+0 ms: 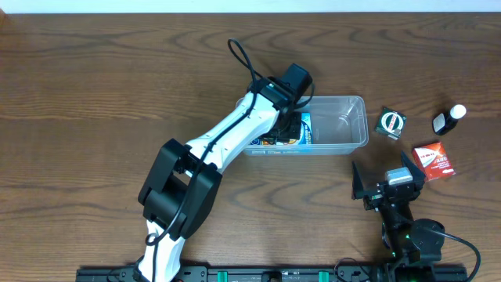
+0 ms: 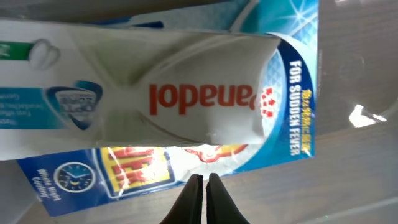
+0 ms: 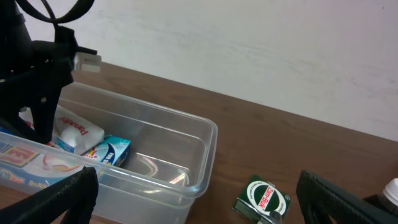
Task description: Pack container
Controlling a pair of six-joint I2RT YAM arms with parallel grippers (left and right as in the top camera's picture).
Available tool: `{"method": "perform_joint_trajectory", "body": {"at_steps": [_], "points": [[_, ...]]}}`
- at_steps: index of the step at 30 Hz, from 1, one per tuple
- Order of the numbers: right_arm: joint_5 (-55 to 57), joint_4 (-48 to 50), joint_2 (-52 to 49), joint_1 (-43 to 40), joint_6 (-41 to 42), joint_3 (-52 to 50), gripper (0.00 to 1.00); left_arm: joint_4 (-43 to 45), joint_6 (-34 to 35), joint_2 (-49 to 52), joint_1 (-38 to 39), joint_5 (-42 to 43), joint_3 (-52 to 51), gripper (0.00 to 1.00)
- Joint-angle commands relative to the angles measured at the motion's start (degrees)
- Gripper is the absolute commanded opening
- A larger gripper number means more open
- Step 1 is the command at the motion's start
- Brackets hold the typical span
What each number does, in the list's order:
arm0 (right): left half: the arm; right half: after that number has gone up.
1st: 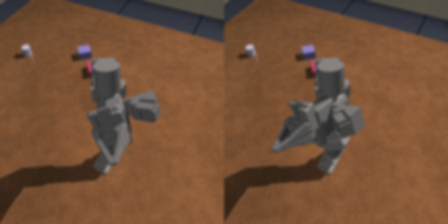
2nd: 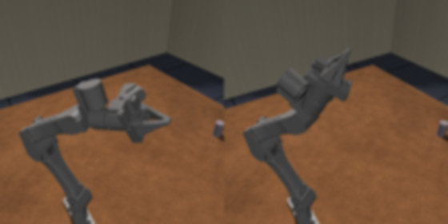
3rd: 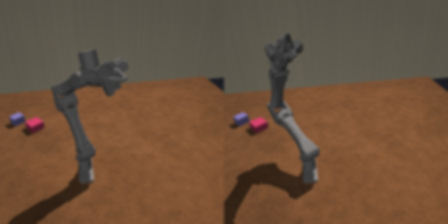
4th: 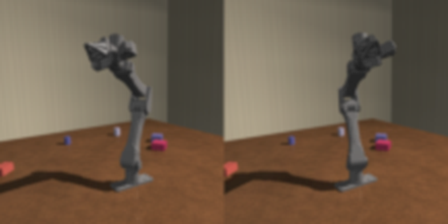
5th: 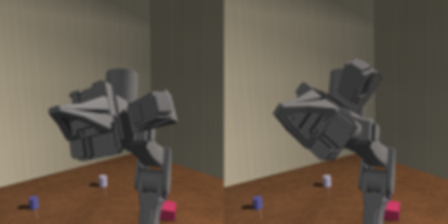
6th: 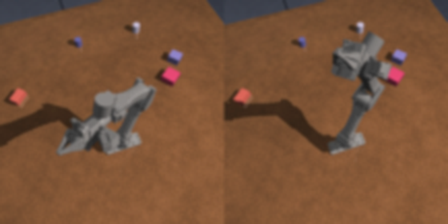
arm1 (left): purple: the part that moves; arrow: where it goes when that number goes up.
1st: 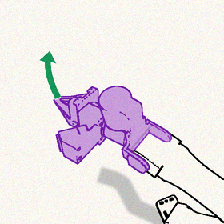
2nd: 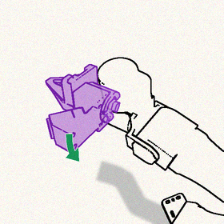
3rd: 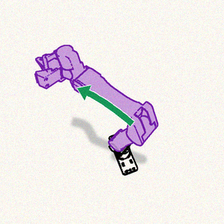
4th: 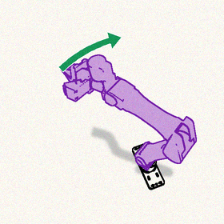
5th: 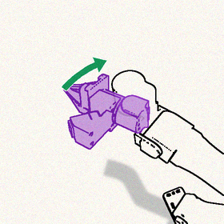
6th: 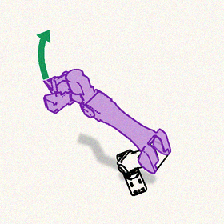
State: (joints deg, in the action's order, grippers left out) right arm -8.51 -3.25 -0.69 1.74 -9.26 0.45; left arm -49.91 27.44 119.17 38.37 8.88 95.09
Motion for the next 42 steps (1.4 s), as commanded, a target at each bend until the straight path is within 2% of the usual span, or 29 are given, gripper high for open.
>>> {"method": "perform_joint_trajectory", "body": {"at_steps": [1,42], "points": [[0.15,-0.24,0.2,0.55,0.44,-0.13,0.99,-0.17,-1.03,0.96,-0.26,-3.58,-0.5,0.06],[0.15,-0.24,0.2,0.52,0.44,-0.13,0.99,2.19,-3.45,2.86,-0.96,-7.17,-0.15,0.06]]}}
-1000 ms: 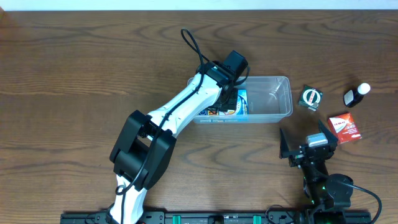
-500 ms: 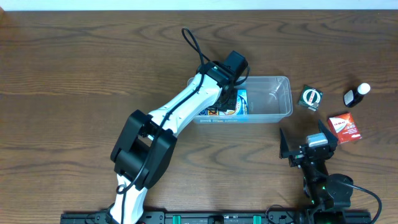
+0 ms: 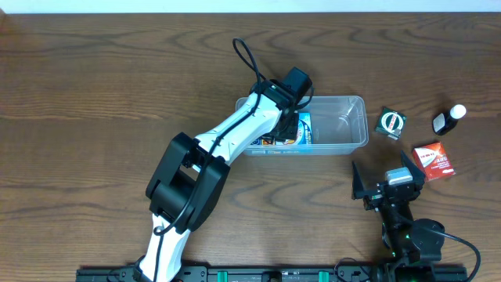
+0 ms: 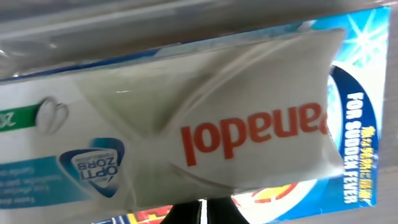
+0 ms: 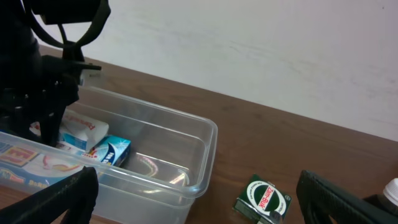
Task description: Pack container
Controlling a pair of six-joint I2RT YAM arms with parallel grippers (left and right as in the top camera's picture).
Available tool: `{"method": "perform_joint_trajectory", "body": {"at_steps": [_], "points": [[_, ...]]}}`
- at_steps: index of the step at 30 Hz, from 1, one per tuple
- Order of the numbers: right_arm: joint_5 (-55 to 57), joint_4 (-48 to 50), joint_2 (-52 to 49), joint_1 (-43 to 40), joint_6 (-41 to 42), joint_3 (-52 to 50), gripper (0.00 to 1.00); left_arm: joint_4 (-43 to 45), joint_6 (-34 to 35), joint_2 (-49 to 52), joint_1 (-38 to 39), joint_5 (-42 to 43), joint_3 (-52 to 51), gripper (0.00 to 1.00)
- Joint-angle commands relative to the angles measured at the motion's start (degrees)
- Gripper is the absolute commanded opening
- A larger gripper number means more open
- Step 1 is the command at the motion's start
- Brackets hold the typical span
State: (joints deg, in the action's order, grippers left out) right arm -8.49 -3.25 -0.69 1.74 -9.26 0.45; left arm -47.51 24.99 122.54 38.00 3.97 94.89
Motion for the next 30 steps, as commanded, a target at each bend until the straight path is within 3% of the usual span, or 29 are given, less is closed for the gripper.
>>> {"method": "perform_joint_trajectory", "body": {"at_steps": [1,5,10,20,24,30], "points": [[0.15,-0.24,0.2,0.52,0.44,-0.13,0.99,-0.28,-0.98,-0.9,-0.59,-3.34,0.07,0.06],[0.13,-0.24,0.2,0.52,0.44,-0.13,0.99,-1.01,-0.98,-3.06,-0.59,-8.83,0.76,0.06],[0.13,-0.22,0.2,0.52,0.44,-0.13,0.99,-1.42,-0.94,-5.49,-0.57,-8.87,0.81,0.06],[0.13,-0.24,0.2,0.55,0.44,-0.13,0.99,-3.98,3.19,-9.07,-0.57,4.74,1.66,0.06],[0.15,-0.24,0.2,0.52,0.44,-0.13,0.99,-0.37,4.37,-9.07,-0.55,10.97,2.75,0.06],[0.15,-0.24,0.2,0.52,0.44,-0.13,0.99,6.45,5.84,-8.94,0.42,11.89,2.75,0.06]]}}
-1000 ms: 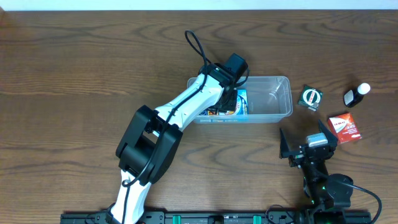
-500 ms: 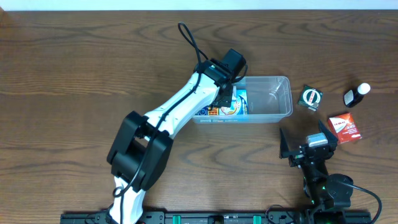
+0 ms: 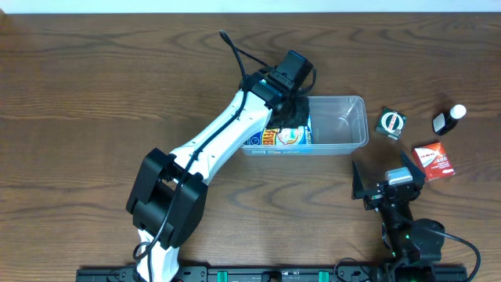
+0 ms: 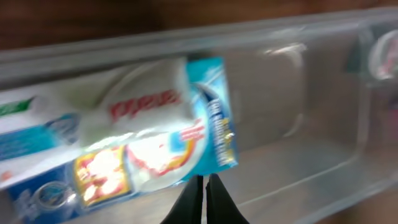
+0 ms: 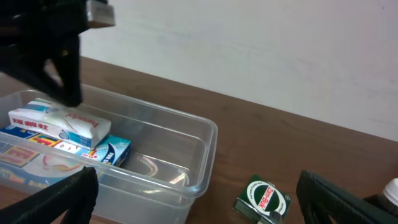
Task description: Pack container
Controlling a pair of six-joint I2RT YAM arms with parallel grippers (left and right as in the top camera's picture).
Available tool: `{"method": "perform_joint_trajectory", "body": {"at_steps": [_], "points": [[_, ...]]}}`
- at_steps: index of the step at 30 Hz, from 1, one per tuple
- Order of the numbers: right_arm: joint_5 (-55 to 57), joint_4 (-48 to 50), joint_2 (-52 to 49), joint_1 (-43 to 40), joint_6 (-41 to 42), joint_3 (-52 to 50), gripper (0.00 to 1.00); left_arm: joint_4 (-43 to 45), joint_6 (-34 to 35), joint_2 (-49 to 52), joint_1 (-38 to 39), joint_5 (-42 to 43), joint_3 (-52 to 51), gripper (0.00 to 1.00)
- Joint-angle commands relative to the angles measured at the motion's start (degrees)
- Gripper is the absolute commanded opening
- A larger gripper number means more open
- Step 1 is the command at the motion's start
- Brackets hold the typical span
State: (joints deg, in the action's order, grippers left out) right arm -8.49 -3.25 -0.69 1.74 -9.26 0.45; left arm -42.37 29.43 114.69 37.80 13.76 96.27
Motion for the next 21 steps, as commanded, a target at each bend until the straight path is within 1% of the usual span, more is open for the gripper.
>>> {"method": "perform_joint_trajectory", "body": {"at_steps": [1,6,11,14,21], "points": [[0.13,-0.24,0.2,0.55,0.44,-0.13,0.99,2.51,1.7,-0.94,0.98,2.1,1.38,0.06],[0.13,-0.24,0.2,0.52,0.44,-0.13,0.99,6.75,3.26,0.44,3.08,1.44,1.38,0.06],[0.13,-0.24,0.2,0.52,0.44,-0.13,0.99,8.66,3.91,2.14,4.83,-6.8,1.38,0.06],[0.13,-0.24,0.2,0.52,0.44,-0.13,0.99,8.61,3.89,2.27,4.81,-10.19,1.38,0.06],[0.13,-0.22,0.2,0.55,0.44,-0.13,0.99,8.9,3.89,3.52,5.05,-10.49,1.38,0.06]]}}
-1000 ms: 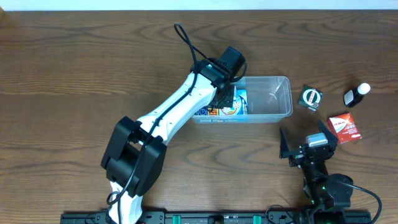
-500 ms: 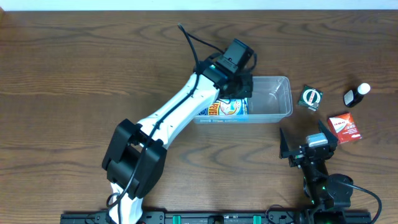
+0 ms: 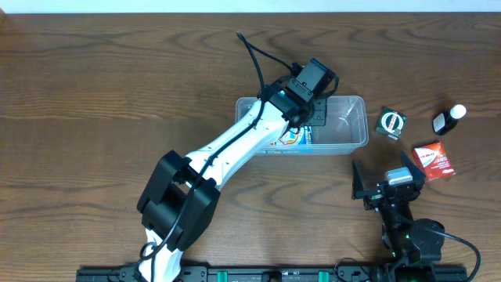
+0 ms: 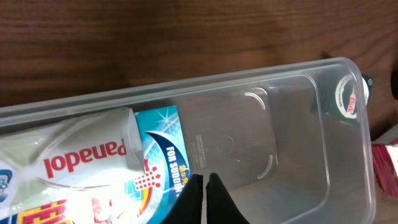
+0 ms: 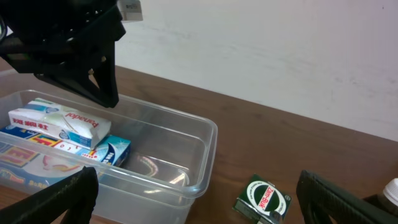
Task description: Pack container
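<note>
A clear plastic container (image 3: 356, 117) lies at the table's middle right. In its left half are a white Panadol pack (image 4: 74, 158) and a blue fever-patch box (image 4: 165, 155), also seen as the Panadol pack (image 5: 59, 121) in the right wrist view. My left gripper (image 4: 204, 186) hovers shut and empty above the container's middle. My right gripper (image 5: 196, 199) stands open near the table's front, holding nothing. A green round-label Zam-Buk tin (image 3: 391, 123), a red packet (image 3: 434, 160) and a small black bottle with white cap (image 3: 448, 119) lie on the table right of the container.
The left arm (image 3: 235, 153) stretches from the front left across to the container. The container's right half (image 4: 267, 143) holds nothing. Bare wooden table (image 3: 94, 94) surrounds it on the left and far side.
My left gripper has moved right along the container, from over the packed items toward the bare right half. The Panadol pack and blue box stay where they lay. The right arm has not moved.
At first my left gripper was low in the container, shut, tip against the Panadol pack and blue box. It was still pressed close over them after that. Then it stood higher above the container, and now it hangs further right, still shut, items left inside.
</note>
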Controlling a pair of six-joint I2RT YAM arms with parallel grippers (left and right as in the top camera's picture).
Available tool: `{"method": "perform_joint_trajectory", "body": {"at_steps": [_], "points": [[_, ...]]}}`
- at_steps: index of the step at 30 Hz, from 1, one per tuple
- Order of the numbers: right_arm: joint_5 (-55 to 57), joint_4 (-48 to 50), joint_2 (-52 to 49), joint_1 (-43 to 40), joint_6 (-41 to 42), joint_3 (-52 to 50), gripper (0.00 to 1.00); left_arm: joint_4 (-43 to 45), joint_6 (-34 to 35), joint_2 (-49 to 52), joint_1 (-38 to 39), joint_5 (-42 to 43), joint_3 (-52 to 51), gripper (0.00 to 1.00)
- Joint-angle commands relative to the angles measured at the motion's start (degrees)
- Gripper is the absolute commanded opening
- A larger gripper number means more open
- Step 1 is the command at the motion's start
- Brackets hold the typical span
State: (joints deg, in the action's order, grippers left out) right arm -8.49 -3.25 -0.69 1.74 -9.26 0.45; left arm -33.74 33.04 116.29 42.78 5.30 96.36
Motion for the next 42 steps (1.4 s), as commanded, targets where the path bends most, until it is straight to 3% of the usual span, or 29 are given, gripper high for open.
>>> {"method": "perform_joint_trajectory", "body": {"at_steps": [1,12,42], "points": [[0.13,-0.24,0.2,0.52,0.44,-0.13,0.99,0.48,0.26,2.43,0.17,-2.14,1.29,0.06],[0.13,-0.24,0.2,0.52,0.44,-0.13,0.99,3.02,-0.07,5.55,0.2,-12.13,1.29,0.06],[0.13,-0.24,0.2,0.52,0.44,-0.13,0.99,1.03,-3.45,8.09,-1.25,-12.5,1.27,0.06]]}}
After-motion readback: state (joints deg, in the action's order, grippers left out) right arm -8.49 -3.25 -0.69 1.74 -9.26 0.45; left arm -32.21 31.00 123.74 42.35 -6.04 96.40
